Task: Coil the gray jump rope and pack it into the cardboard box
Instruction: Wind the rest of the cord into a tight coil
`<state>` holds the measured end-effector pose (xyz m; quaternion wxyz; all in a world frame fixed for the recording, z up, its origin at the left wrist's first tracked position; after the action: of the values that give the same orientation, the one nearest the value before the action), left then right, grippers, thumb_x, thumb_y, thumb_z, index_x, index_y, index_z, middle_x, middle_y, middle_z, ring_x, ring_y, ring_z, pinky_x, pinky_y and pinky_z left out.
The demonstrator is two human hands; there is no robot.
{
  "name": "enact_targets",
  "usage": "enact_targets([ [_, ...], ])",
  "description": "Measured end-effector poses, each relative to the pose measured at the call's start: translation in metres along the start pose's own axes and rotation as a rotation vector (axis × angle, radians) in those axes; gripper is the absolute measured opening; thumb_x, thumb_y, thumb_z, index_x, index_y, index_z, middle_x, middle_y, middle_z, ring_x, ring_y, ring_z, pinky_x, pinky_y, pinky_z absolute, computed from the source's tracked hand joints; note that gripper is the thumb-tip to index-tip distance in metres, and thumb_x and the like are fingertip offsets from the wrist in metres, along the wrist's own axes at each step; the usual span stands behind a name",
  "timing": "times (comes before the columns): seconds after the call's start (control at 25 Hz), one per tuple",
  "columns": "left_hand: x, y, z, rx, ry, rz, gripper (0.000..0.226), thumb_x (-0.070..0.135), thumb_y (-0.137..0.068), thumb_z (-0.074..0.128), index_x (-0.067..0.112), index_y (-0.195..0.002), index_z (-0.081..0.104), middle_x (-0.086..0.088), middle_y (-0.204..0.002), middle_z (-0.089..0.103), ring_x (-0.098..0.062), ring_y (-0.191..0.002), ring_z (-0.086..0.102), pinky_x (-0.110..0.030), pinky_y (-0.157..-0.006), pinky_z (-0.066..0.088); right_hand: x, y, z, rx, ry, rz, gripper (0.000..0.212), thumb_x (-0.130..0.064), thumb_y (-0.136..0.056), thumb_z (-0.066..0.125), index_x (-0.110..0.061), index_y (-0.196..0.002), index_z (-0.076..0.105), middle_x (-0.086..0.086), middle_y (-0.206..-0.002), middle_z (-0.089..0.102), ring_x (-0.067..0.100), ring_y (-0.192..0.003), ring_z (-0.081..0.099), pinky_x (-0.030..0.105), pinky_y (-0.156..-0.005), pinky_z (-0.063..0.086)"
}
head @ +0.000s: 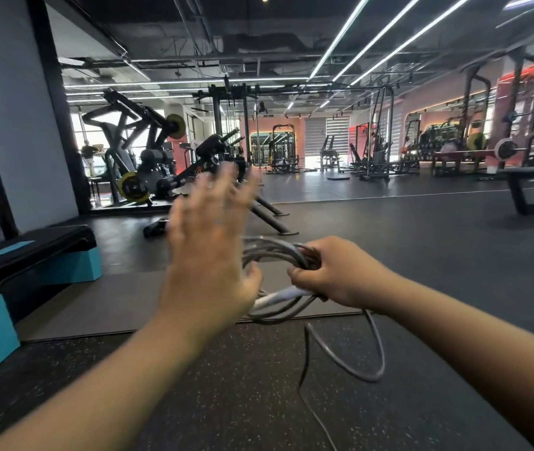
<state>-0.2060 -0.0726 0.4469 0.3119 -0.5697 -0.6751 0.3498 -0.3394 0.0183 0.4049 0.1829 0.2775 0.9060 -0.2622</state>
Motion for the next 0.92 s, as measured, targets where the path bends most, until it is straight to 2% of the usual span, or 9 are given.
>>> enact_targets([
  [0.04, 0.021, -0.006, 0.008, -0.13, -0.118, 0.214, 0.094, 0.037, -0.076, 0.072, 0.034, -0.155, 0.021, 0.001, -0.158, 0.037, -0.023, -0.146, 0.031, -0.049, -0.12, 0.026, -0.005, -0.001, -0.004, -0.031, 0.108, -0.023, 0.024, -0.029, -0.088, 0.07, -0.017, -0.069, 0.061, -0.003, -0.056, 0.059, 0.009, -0.05, 0.054, 0.029, -0.052, 0.041],
  [0.08, 0.029, -0.008, 0.025, -0.304, -0.118, 0.281, 0.079, 0.039, -0.08, 0.069, 0.035, -0.15, 0.031, 0.003, -0.143, 0.054, -0.021, -0.132, 0.047, -0.042, -0.112, 0.038, -0.011, -0.002, -0.006, -0.057, 0.192, -0.046, 0.023, -0.029, -0.086, 0.071, -0.018, -0.069, 0.061, -0.003, -0.058, 0.06, 0.009, -0.052, 0.052, 0.03, -0.053, 0.04],
  [0.16, 0.027, -0.008, 0.053, -0.619, 0.09, 0.13, 0.053, 0.038, -0.086, 0.069, 0.033, -0.133, 0.045, 0.005, -0.112, 0.07, -0.017, -0.094, 0.063, -0.031, -0.081, 0.051, -0.023, -0.002, -0.008, -0.116, 0.275, -0.082, 0.02, -0.029, -0.084, 0.074, -0.014, -0.072, 0.066, 0.004, -0.064, 0.065, 0.014, -0.056, 0.052, 0.029, -0.054, 0.039],
  [0.24, 0.018, -0.008, 0.07, -0.743, 0.333, -0.044, 0.039, 0.034, -0.081, 0.078, 0.027, -0.114, 0.058, 0.003, -0.094, 0.074, -0.019, -0.076, 0.068, -0.033, -0.066, 0.056, -0.024, 0.0, -0.009, -0.153, 0.241, -0.096, 0.021, -0.03, -0.083, 0.076, -0.01, -0.082, 0.071, 0.012, -0.073, 0.071, 0.017, -0.061, 0.055, 0.031, -0.057, 0.043],
  [0.32, 0.009, -0.004, 0.079, -0.786, 0.563, -0.188, 0.036, 0.033, -0.07, 0.087, 0.021, -0.1, 0.07, -0.003, -0.083, 0.076, -0.022, -0.07, 0.069, -0.041, -0.068, 0.061, -0.022, 0.001, -0.012, -0.162, 0.168, -0.095, 0.023, -0.03, -0.08, 0.079, -0.013, -0.093, 0.07, 0.007, -0.073, 0.069, 0.015, -0.062, 0.056, 0.034, -0.061, 0.049],
  [0.56, 0.013, 0.025, 0.095, -0.792, 1.026, -0.5, 0.034, 0.032, -0.068, 0.09, 0.016, -0.094, 0.075, 0.007, -0.059, 0.059, -0.009, -0.053, 0.045, -0.029, -0.054, 0.036, -0.02, -0.002, -0.025, -0.199, 0.026, -0.08, 0.049, -0.024, -0.078, 0.085, -0.022, -0.114, 0.051, -0.006, -0.066, 0.058, 0.01, -0.055, 0.048, 0.026, -0.056, 0.04],
  [0.76, 0.015, 0.03, 0.09, -0.676, 1.205, -0.554, 0.032, 0.028, -0.071, 0.086, 0.013, -0.088, 0.065, 0.005, -0.051, 0.048, -0.009, -0.044, 0.034, -0.031, -0.05, 0.029, -0.018, -0.001, -0.009, -0.373, -0.362, -0.009, 0.04, -0.012, -0.084, 0.077, -0.02, -0.118, 0.058, 0.014, -0.093, 0.066, 0.026, -0.079, 0.054, 0.043, -0.072, 0.044],
  [0.84, 0.008, 0.032, 0.088, -0.614, 1.268, -0.601, 0.032, 0.024, -0.078, 0.082, 0.006, -0.095, 0.061, 0.006, -0.048, 0.037, -0.01, -0.042, 0.028, -0.028, -0.046, 0.029, -0.015, 0.001, -0.007, -0.419, -0.472, 0.002, 0.036, -0.02, -0.083, 0.077, -0.022, -0.116, 0.062, 0.017, -0.098, 0.062, 0.028, -0.084, 0.051, 0.045, -0.074, 0.042],
  [0.92, 0.0, 0.037, 0.089, -0.572, 1.349, -0.664, 0.044, 0.022, -0.082, 0.077, -0.007, -0.108, 0.058, 0.006, -0.048, 0.034, -0.01, -0.041, 0.025, -0.026, -0.043, 0.027, -0.011, 0.003, -0.011, -0.343, -0.471, -0.009, 0.034, -0.036, -0.087, 0.078, -0.02, -0.113, 0.064, 0.014, -0.089, 0.059, 0.024, -0.072, 0.05, 0.036, -0.061, 0.043],
])
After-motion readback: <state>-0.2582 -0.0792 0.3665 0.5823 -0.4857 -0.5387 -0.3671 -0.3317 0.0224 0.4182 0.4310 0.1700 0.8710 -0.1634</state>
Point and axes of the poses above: each hand's wrist, its own y-axis away from the middle knuckle, its own z-axis out of the palm, x = y × z, the point moved 9 cm from there along -y, towards the middle knuckle
